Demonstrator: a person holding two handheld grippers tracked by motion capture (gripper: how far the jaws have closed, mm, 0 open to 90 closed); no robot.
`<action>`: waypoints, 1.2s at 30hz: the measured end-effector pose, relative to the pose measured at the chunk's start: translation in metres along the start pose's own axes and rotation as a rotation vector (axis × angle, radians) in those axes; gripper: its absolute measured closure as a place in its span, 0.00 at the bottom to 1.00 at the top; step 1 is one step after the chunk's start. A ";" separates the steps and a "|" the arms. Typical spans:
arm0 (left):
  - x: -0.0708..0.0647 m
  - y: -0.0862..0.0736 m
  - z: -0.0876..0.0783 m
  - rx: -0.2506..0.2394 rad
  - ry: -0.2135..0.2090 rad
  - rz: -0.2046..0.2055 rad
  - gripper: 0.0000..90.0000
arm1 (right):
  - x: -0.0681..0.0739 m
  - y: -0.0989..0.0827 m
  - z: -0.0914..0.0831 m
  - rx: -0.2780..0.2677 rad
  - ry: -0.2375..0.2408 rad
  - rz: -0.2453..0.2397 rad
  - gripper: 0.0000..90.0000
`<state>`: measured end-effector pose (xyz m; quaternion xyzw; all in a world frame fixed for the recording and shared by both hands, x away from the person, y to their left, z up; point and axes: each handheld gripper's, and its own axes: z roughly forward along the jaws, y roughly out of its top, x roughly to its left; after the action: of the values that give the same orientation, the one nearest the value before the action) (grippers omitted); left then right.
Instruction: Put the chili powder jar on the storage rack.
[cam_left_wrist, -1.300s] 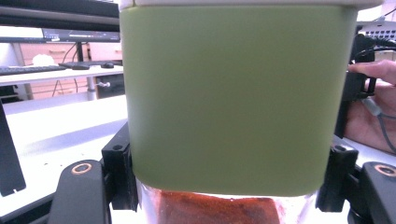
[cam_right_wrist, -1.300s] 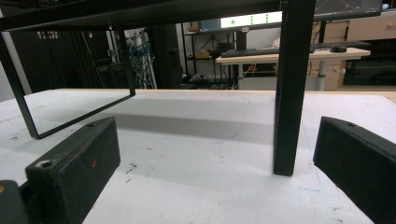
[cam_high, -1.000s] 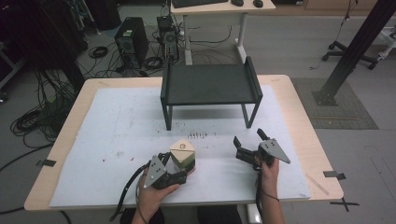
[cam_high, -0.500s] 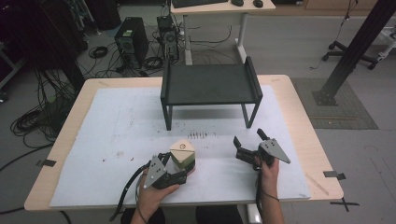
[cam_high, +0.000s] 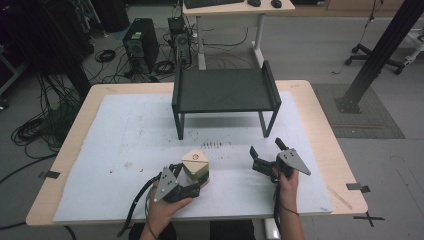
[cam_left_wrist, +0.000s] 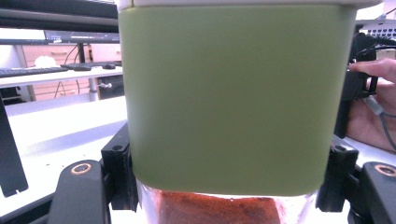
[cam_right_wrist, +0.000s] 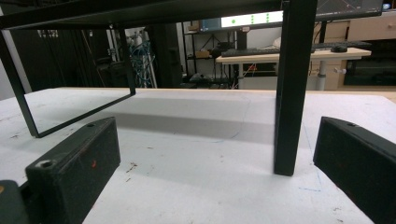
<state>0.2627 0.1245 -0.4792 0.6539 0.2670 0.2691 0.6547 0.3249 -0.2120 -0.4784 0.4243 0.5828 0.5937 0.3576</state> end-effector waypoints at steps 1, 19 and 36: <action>0.000 0.000 0.000 0.000 0.000 0.000 0.32 | 0.000 0.000 0.000 0.000 0.000 -0.001 0.00; 0.000 0.000 0.000 0.001 0.003 0.002 0.32 | 0.000 0.000 0.000 -0.002 -0.002 0.005 0.00; -0.001 0.000 0.000 0.001 0.007 0.004 0.32 | -0.001 0.000 -0.001 -0.008 -0.003 0.019 0.00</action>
<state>0.2624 0.1242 -0.4792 0.6538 0.2681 0.2722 0.6531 0.3246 -0.2131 -0.4786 0.4294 0.5755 0.5988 0.3546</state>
